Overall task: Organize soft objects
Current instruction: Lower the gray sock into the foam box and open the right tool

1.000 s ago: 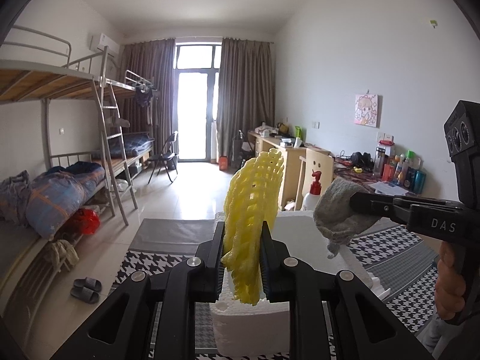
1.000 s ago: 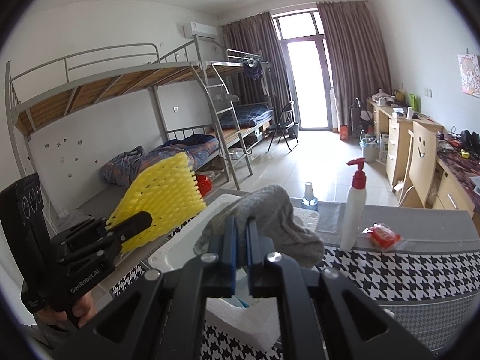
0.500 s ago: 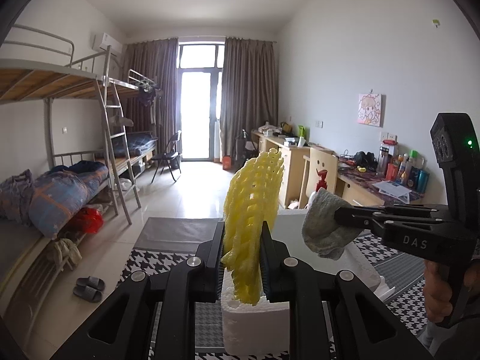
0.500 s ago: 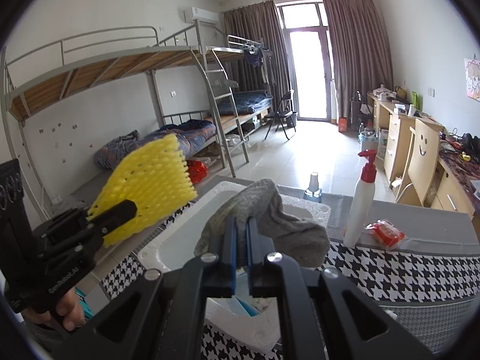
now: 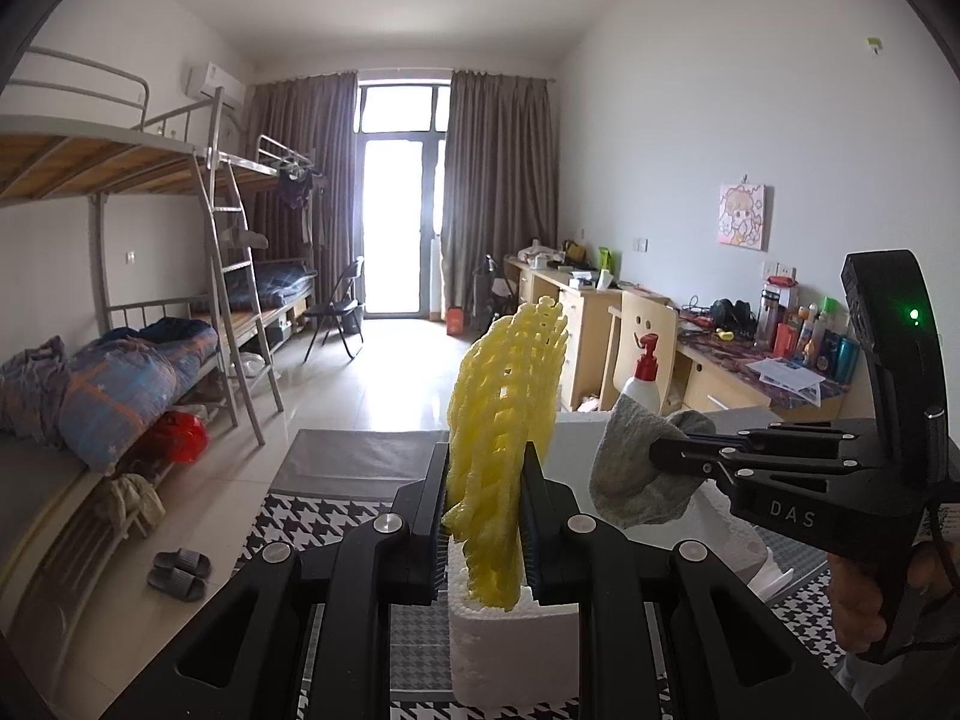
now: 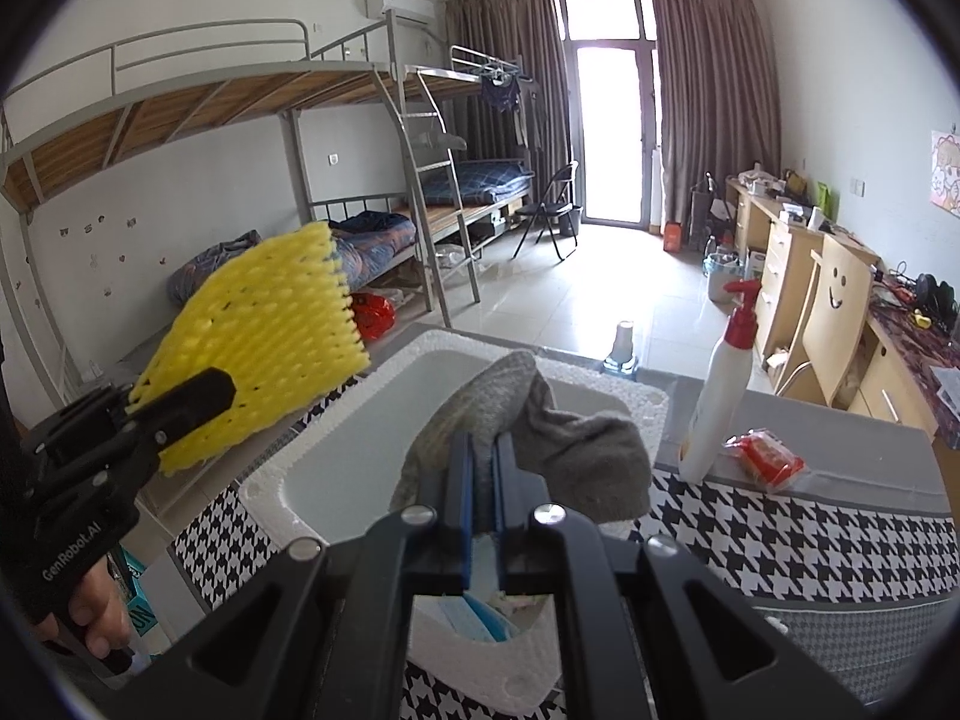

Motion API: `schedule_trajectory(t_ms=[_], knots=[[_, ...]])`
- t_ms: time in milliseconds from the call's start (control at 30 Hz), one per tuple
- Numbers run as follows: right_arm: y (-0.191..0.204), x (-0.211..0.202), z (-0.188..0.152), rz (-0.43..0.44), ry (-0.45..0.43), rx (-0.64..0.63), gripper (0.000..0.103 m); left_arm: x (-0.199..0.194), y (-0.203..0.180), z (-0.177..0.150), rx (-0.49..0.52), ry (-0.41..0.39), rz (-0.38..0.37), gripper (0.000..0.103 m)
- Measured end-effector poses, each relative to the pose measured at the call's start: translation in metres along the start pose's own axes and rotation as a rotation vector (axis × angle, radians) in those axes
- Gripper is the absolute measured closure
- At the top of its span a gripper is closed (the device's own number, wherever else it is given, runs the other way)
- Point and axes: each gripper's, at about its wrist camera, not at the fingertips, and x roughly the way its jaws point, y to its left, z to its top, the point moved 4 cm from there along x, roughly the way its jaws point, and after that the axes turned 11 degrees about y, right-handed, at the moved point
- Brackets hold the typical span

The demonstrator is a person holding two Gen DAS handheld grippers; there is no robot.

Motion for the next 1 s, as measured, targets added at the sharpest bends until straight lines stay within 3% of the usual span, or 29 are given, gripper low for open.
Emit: schedule_trajectory(t_ms=[100,133,167,233,700,833,1000], knots=[[0.001,0.002,-0.002,-0.030,0.008,-0.018,0.091,0.000,-0.001,0.000,0.001,0.002,0.000,0.082],[0.002,0.003,-0.003,-0.044,0.017,-0.027,0.075,0.000,-0.001,0.000,0.000,0.002,-0.002,0.082],[0.003,0.004,-0.003,-0.058,0.018,-0.031,0.051,0.000,-0.001,0.000,0.000,0.002,-0.003,0.082],[0.003,0.002,-0.005,-0.053,-0.009,-0.027,0.027,0.002,0.000,-0.003,-0.001,0.005,-0.002,0.082],[-0.006,-0.001,-0.009,-0.025,-0.010,0.005,0.025,0.009,-0.003,-0.002,0.004,0.021,-0.012,0.082],[-0.010,-0.010,-0.010,-0.038,-0.033,0.017,0.012,0.013,-0.006,-0.001,0.007,0.029,-0.018,0.082],[-0.019,-0.021,-0.012,-0.042,-0.063,0.033,0.006,0.016,-0.011,0.000,0.017,0.035,-0.029,0.082]])
